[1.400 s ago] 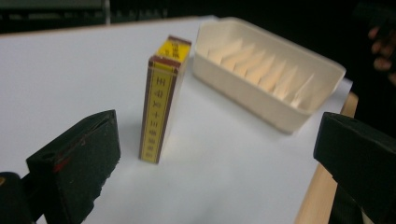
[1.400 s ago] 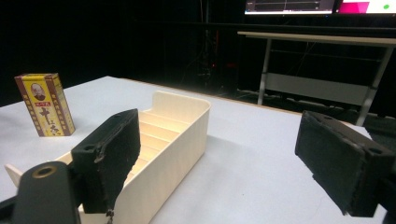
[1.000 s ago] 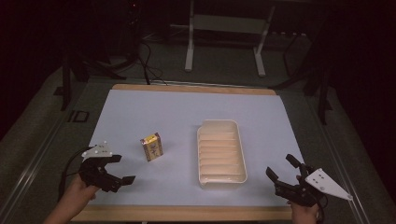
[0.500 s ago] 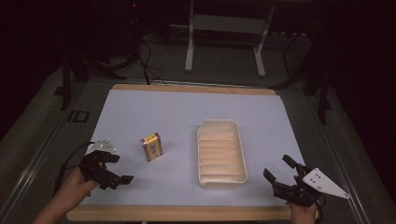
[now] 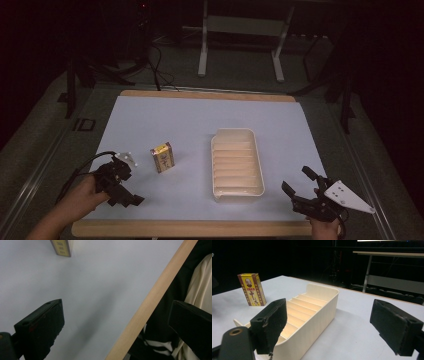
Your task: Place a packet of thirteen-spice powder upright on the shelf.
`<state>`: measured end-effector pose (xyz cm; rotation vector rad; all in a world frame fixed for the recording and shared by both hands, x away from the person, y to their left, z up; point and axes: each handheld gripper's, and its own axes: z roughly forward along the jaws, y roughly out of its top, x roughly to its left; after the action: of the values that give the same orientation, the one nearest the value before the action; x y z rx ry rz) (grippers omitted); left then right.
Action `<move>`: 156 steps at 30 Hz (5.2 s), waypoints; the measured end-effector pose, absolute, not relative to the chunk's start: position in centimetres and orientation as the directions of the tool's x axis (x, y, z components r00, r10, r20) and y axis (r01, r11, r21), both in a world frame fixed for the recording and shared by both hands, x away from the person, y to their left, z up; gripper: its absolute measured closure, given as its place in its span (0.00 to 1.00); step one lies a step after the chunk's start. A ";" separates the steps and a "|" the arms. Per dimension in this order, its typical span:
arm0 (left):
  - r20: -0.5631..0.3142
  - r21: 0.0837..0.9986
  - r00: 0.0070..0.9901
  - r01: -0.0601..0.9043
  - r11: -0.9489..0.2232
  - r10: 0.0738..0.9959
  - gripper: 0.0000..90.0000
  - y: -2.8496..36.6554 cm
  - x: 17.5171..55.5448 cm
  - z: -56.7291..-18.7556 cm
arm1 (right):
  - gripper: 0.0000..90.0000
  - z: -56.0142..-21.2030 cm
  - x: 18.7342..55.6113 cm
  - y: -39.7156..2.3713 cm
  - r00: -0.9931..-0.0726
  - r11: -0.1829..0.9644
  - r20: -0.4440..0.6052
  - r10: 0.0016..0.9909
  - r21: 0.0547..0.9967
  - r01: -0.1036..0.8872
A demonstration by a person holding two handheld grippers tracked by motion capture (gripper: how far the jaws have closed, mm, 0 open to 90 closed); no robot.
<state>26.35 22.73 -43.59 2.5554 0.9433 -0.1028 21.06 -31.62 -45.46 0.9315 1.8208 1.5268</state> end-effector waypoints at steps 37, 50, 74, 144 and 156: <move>-0.187 0.140 0.738 0.673 -0.727 0.648 0.06 20.0 32.0 -42.7 | 0.16 -45.7 21.2 -31.0 -0.620 0.162 -0.024 0.784 0.973 0.167; -0.169 0.142 0.766 0.641 -0.754 0.620 0.19 19.5 35.1 -40.4 | 0.16 -45.7 21.4 -31.0 -0.626 0.166 -0.022 0.780 0.971 0.173; -0.075 0.083 0.855 0.518 -0.852 0.513 0.25 14.9 39.0 -39.1 | 0.16 -46.0 21.6 -31.1 -0.633 0.172 -0.007 0.774 0.965 0.200; -0.075 0.192 0.930 0.368 -0.910 0.360 0.76 10.7 36.2 -34.5 | 0.16 -46.0 21.7 -31.1 -0.650 0.183 -0.005 0.760 0.961 0.207; -0.059 0.236 0.950 0.311 -0.921 0.306 0.76 8.5 34.7 -32.5 | 0.16 -46.0 21.7 -31.0 -0.650 0.187 -0.009 0.760 0.961 0.205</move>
<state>34.74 8.49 -32.51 2.8598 0.4591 -0.0311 21.66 -31.04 -45.98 0.9013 1.9746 1.4783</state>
